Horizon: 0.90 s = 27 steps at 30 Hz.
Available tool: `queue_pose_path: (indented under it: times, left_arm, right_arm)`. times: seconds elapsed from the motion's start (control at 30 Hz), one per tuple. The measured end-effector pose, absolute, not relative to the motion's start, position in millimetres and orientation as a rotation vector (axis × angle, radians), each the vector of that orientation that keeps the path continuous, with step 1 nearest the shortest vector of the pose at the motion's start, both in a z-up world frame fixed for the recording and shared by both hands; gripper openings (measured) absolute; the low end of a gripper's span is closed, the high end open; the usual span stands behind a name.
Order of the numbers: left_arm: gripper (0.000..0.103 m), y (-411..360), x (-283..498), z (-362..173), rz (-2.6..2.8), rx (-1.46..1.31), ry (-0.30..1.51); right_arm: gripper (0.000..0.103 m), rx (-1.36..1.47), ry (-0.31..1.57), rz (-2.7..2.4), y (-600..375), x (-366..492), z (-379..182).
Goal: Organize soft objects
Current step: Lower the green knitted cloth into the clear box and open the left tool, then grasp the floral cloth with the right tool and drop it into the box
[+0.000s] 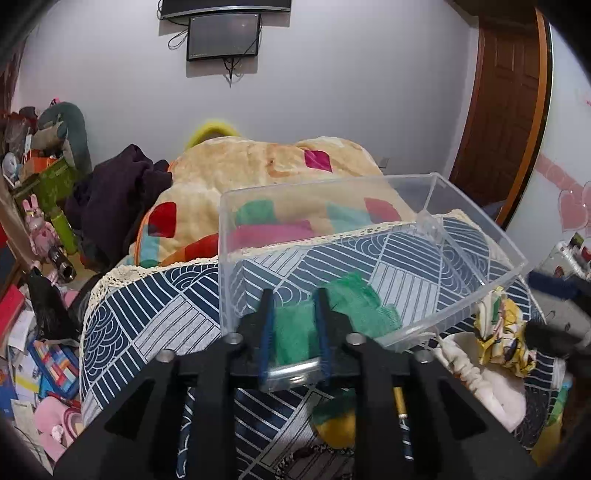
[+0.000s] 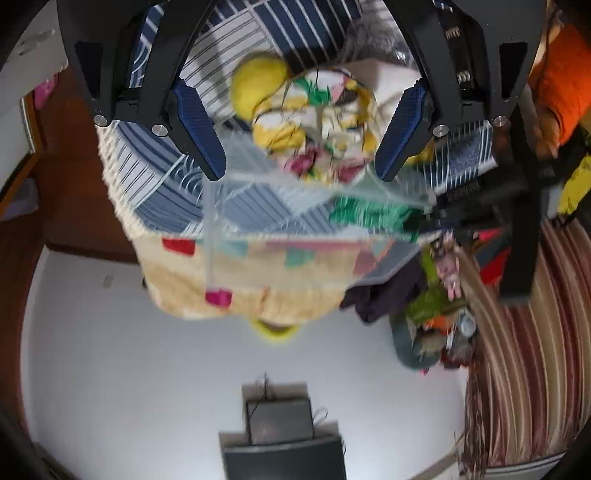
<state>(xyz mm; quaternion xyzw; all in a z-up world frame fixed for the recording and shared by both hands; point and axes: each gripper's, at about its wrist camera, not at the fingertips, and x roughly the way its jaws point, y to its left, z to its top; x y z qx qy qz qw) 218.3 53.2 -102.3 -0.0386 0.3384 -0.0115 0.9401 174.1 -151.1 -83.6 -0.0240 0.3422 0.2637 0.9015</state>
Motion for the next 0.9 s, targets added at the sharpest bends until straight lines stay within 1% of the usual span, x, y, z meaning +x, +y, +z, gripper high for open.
queue_pose_path:
  times: [0.03, 0.07, 0.2, 0.23, 0.27, 0.3, 0.33, 0.37, 0.4, 0.47, 0.57, 0.6, 0.67, 0.87, 0.9]
  left_arm:
    - [0.035, 54.1, 216.5, -101.6, -0.028, -0.085, 0.688]
    - [0.038, 54.0, 215.8, -100.7, -0.033, -0.084, 0.685]
    - [0.042, 49.6, 210.2, -96.7, -0.04, -0.049, 0.674]
    - [0.046, 48.7, 208.3, -95.4, -0.042, -0.042, 0.671]
    - [0.05, 47.4, 206.1, -94.0, -0.048, -0.037, 0.667]
    - [0.051, 47.3, 204.5, -92.9, -0.053, -0.038, 0.664]
    - [0.054, 46.6, 201.6, -91.2, -0.059, -0.039, 0.66]
    - [0.055, 46.1, 199.2, -89.9, -0.063, -0.038, 0.657]
    - [0.055, 45.5, 196.6, -88.6, -0.066, -0.036, 0.653]
    - [0.06, 43.4, 190.6, -85.9, -0.073, -0.026, 0.642]
    - [0.065, 41.1, 179.6, -81.7, -0.082, -0.007, 0.627]
    - [0.066, 41.2, 176.4, -80.7, -0.084, -0.004, 0.623]
    - [0.072, 41.6, 169.5, -79.2, -0.091, 0.0, 0.62]
    - [0.082, 42.2, 155.9, -85.7, -0.092, 0.025, 0.637]
    - [0.083, 42.8, 155.8, -88.9, -0.094, 0.025, 0.648]
  right_arm:
    - [0.082, -0.051, 0.734, 0.554, -147.8, 178.1, -89.0]
    - [0.083, -0.048, 0.766, 0.567, -144.4, 183.7, -95.5]
    - [0.082, -0.04, 0.835, 0.583, -136.8, 198.9, -111.4]
    - [0.081, -0.043, 0.833, 0.588, -135.6, 198.9, -112.7]
    - [0.072, -0.044, 0.828, 0.594, -134.9, 197.5, -113.0]
    - [0.062, -0.047, 0.826, 0.604, -134.3, 195.8, -112.8]
    - [0.045, -0.051, 0.831, 0.618, -133.7, 193.9, -113.0]
    - [0.037, -0.05, 0.83, 0.623, -133.5, 192.3, -112.6]
    - [0.035, -0.054, 0.819, 0.625, -133.3, 189.3, -110.9]
    - [0.024, -0.074, 0.791, 0.621, -133.2, 183.4, -106.1]
    - [0.015, -0.095, 0.742, 0.615, -134.8, 176.8, -95.0]
    - [0.014, -0.094, 0.727, 0.617, -135.3, 175.3, -91.7]
    - [0.013, -0.081, 0.677, 0.626, -138.2, 170.1, -77.6]
    - [0.013, -0.016, 0.567, 0.612, -139.4, 179.3, -40.5]
    - [0.013, -0.01, 0.56, 0.605, -137.2, 183.8, -37.4]
